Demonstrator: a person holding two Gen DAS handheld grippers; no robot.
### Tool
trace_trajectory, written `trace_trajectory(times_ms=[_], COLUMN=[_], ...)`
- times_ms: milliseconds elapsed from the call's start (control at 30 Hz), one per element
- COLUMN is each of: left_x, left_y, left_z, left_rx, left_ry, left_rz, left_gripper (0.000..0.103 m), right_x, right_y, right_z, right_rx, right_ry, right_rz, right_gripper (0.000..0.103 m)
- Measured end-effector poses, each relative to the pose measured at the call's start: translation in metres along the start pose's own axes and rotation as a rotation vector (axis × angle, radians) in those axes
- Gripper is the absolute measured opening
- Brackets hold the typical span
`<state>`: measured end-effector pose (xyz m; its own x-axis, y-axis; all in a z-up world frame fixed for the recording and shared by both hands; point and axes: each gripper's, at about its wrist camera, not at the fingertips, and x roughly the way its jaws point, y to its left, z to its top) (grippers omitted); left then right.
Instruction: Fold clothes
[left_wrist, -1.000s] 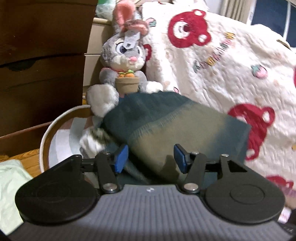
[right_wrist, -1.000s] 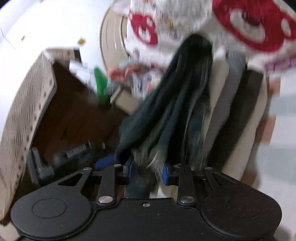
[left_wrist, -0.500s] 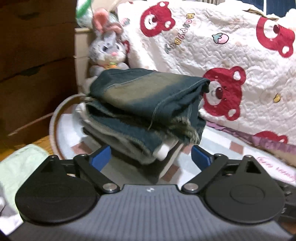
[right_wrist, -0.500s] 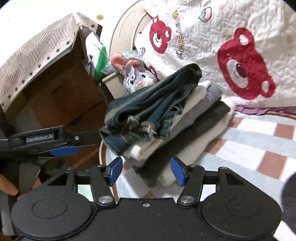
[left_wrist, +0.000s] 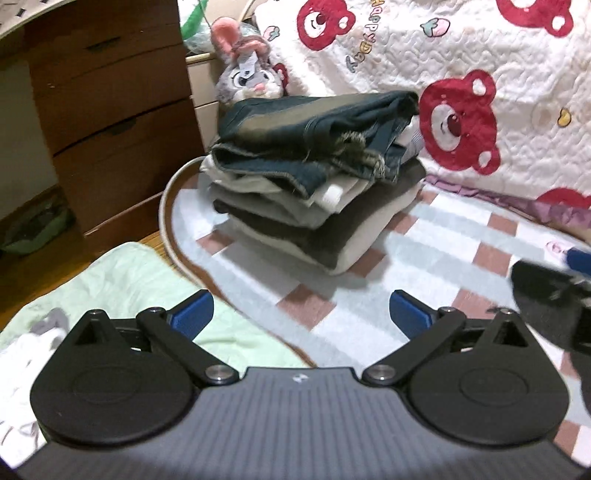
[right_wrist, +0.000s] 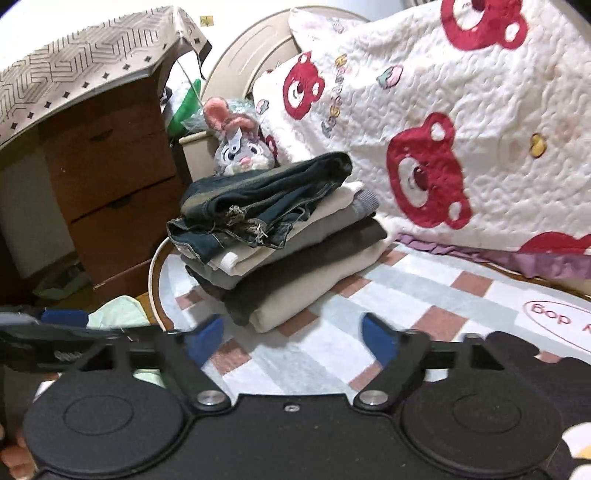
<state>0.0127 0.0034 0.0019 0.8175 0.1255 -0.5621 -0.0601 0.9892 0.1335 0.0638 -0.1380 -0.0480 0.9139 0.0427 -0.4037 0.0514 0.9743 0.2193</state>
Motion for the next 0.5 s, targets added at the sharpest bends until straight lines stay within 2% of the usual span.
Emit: trace_trajectory(times_ms=[200, 500], left_x=[-0.02, -0.055], left_y=[-0.013, -0.017], left_z=[-0.018, -0.028], left_rx=[0.073, 0.074], left_ry=[0.022, 0.005], left_rz=[-0.002, -0.056], left_gripper=[0.103, 0.103], right_x=[-0.033, -0.066], right_y=[0.003, 0.002], right_z=[-0.01, -0.017], right_rx=[-0.029, -0.045], right_ry=[-0.013, -0.027], right_rz=[-0.026, -0.064], right_gripper=[0.091, 0.092])
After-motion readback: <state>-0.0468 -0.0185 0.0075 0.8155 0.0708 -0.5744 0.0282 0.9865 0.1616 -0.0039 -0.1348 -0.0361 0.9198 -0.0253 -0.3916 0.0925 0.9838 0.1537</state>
